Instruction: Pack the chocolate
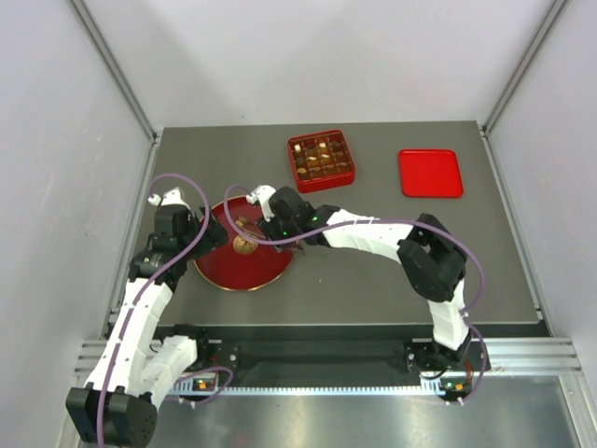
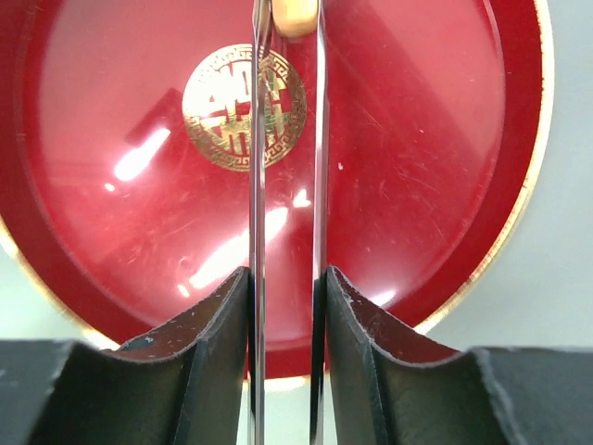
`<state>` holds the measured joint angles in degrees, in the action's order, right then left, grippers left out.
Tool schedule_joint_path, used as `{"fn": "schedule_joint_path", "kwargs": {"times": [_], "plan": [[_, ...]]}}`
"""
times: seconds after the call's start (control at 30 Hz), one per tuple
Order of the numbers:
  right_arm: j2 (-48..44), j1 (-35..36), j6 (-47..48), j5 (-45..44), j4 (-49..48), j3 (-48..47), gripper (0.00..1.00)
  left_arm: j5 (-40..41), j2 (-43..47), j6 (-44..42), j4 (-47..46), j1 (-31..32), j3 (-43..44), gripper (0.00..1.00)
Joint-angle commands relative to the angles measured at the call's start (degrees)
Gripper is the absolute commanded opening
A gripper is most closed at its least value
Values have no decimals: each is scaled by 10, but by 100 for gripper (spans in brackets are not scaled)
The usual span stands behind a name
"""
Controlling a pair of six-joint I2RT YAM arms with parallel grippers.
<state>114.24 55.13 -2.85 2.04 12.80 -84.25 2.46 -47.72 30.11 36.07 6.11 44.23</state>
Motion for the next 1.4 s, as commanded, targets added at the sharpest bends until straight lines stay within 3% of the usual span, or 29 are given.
{"fn": "schedule_joint_path", "kwargs": {"times": [0.0,0.37,0.7,1.1,1.37], "plan": [[-81,-21,-17,21,-20,7,35,5,11,4,-7,1,9,89],[-154,-123,-33,64,-37,43,34,6,11,4,-8,1,9,89],[-130,-234,-22,6,-9,15,34,7,10,4,-7,1,9,89],[-90,-266,-26,-1,-7,0,36,7,6,3,-8,1,9,89],[-95,-270,-20,-13,-6,-3,45,6,5,4,-7,1,9,89]]}}
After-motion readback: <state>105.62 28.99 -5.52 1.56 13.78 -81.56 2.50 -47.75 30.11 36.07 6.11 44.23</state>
